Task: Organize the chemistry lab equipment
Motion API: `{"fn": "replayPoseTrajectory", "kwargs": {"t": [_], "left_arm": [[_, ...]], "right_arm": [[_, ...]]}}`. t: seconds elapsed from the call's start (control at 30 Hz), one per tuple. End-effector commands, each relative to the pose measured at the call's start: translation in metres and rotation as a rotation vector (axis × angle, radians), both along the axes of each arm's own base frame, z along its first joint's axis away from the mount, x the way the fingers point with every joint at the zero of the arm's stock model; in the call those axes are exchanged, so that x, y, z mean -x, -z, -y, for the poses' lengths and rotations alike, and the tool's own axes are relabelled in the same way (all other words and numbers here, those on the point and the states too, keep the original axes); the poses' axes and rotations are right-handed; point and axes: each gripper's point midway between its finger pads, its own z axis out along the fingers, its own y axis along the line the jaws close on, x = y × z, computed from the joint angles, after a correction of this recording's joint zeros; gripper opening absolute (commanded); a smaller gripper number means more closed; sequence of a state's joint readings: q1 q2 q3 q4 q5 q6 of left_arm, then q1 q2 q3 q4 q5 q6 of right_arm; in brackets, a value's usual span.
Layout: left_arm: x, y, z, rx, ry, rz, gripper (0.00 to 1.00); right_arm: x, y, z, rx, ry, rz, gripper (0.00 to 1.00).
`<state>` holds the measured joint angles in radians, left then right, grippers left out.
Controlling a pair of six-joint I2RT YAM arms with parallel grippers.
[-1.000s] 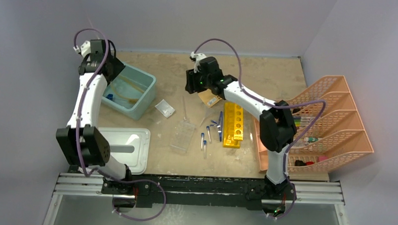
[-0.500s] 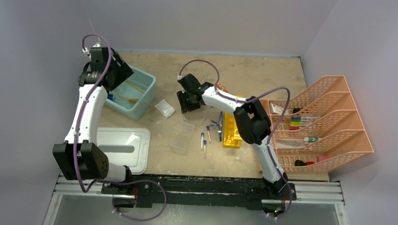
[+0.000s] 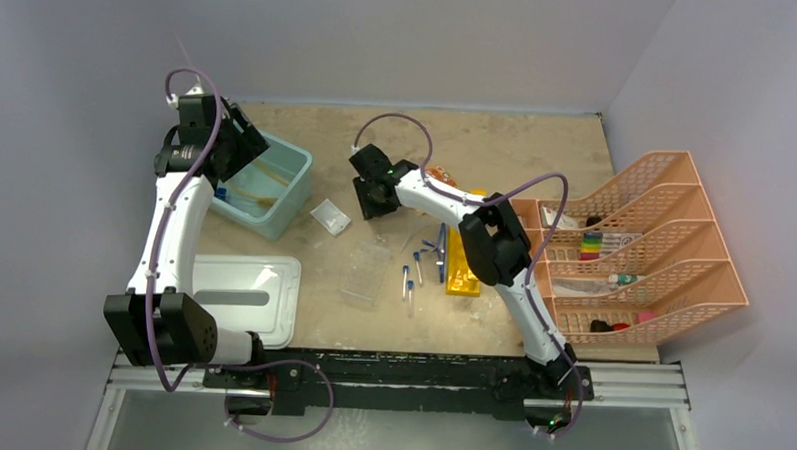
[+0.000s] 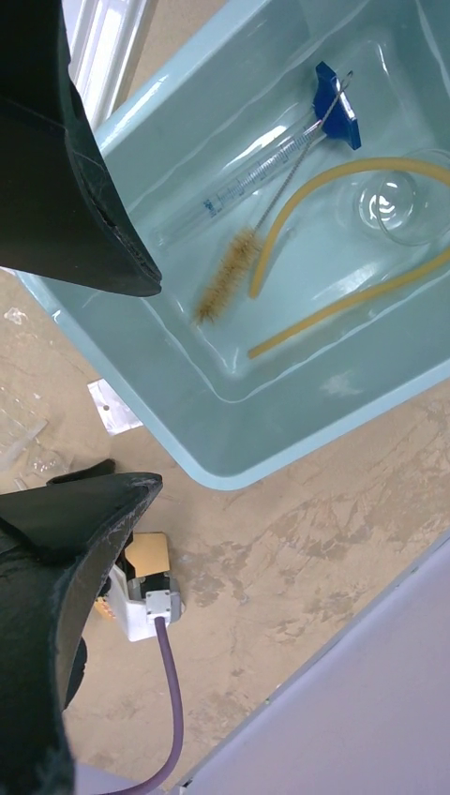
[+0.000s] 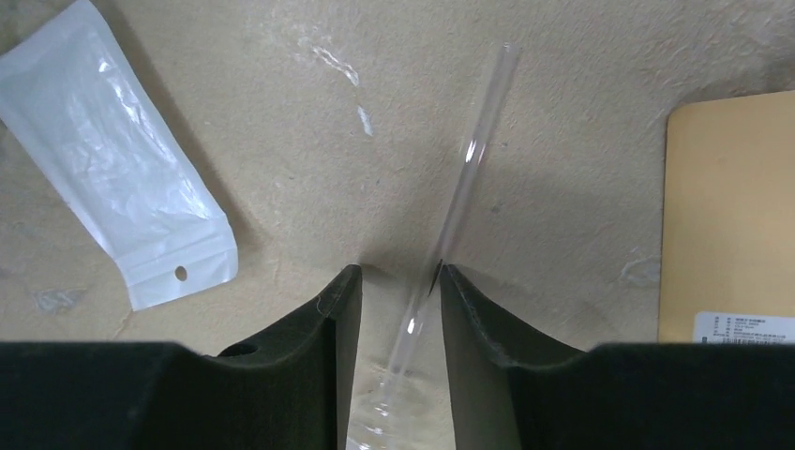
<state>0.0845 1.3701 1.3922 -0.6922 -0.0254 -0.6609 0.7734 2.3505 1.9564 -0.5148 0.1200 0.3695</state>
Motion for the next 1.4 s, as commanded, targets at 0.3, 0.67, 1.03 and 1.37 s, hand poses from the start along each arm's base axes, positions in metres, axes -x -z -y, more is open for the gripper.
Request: {"fn": "replayPoseTrajectory", "kwargs": {"t": [0.3, 0.67, 1.03, 1.37], "left_arm": [[-0.007, -0.016, 0.012, 0.015, 0.070, 0.066, 0.69], [-0.008, -0.008, 0.039, 0.117, 0.176, 0.065, 0.70], [-0.019, -0.037, 0.097, 0.316, 0.379, 0.232, 0.79], [-0.033, -0.091, 0.180, 0.548, 0.614, 0.443, 0.72]], "right_arm": [[0.012, 0.012, 0.012, 0.154, 0.018, -0.008, 0.18], [-0.010, -0.066, -0.013, -0.035, -0.102, 0.158, 0.07], [-0.044, -0.198, 0.000, -0.553, -0.183, 0.238, 0.05], [-0.006, -0.271, -0.012, -0.928, -0.412, 0.164, 0.05]]}}
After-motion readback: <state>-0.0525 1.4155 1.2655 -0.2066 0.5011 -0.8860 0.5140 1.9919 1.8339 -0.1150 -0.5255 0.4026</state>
